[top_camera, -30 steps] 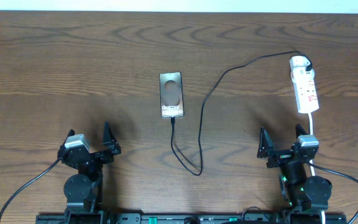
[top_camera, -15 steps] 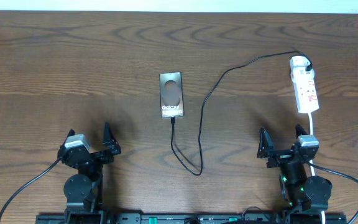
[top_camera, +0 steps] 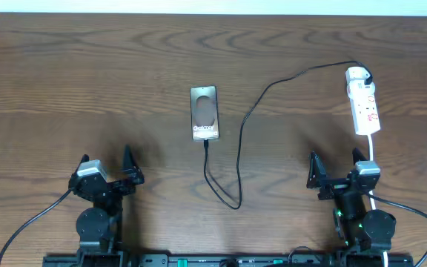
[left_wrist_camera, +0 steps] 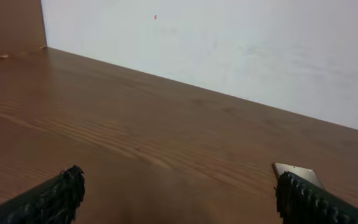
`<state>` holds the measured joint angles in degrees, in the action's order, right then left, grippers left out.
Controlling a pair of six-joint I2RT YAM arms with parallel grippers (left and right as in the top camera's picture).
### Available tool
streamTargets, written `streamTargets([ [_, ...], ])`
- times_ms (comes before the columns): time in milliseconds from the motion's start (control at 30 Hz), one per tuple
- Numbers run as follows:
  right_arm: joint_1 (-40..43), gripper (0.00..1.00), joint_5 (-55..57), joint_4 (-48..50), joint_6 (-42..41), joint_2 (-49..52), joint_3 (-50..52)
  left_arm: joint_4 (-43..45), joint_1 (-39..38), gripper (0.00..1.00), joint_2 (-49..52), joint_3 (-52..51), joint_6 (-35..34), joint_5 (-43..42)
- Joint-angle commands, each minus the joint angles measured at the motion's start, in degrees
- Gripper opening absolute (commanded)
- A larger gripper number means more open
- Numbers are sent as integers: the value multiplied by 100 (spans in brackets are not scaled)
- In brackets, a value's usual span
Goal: Plug charger to phone and switch on socket
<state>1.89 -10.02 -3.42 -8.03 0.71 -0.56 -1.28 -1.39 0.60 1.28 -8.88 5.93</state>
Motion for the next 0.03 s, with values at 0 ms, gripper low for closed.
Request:
streamTargets([
  [0, -48, 99, 70, -15, 83, -39, 26, -234, 9, 100, -33, -105, 94, 74],
])
